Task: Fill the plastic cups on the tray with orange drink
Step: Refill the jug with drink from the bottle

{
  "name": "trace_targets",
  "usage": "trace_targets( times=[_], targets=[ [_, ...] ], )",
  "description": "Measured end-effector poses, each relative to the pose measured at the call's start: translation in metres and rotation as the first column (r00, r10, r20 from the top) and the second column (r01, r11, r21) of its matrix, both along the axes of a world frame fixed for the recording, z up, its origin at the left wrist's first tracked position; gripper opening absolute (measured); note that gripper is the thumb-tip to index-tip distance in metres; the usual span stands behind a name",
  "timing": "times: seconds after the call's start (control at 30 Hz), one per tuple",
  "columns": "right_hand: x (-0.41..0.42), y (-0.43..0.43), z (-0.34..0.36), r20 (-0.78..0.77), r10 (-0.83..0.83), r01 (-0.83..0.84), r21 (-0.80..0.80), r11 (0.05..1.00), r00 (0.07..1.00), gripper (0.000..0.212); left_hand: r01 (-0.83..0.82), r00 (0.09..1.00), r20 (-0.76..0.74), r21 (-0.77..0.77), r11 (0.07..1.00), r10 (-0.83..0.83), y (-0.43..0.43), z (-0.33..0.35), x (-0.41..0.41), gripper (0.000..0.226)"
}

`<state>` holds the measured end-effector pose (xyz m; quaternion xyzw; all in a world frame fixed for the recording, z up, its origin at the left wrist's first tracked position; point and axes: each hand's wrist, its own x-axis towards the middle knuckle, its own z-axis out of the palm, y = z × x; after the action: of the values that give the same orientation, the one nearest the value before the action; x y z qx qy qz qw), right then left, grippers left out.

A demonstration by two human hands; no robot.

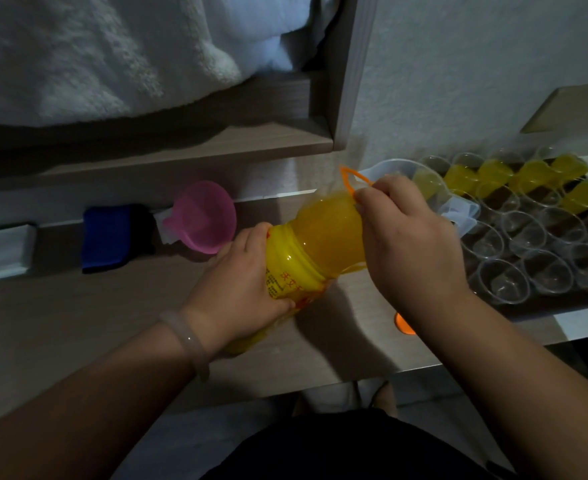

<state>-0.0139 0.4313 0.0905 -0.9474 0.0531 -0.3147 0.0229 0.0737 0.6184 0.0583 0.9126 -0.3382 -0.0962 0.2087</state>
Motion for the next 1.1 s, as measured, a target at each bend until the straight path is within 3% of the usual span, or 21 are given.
trace_targets(
  times=[0.47, 1.1],
  targets=[
    [0.003, -0.004, 0.002, 0.02, -0.024, 0.024, 0.023, 0.999, 1.0, 0.026, -0.007, 0.999, -0.047, 0.131, 0.991, 0.013, -0.003, 0.033, -0.002, 0.101],
    [0.009, -0.017, -0.004, 0.07, 0.039, -0.051, 0.178, 0.983, 0.997, 0.016, -0.04, 0.999, -0.001, 0.313, 0.949, 0.043, -0.011, 0.058, -0.01, 0.092]
  ],
)
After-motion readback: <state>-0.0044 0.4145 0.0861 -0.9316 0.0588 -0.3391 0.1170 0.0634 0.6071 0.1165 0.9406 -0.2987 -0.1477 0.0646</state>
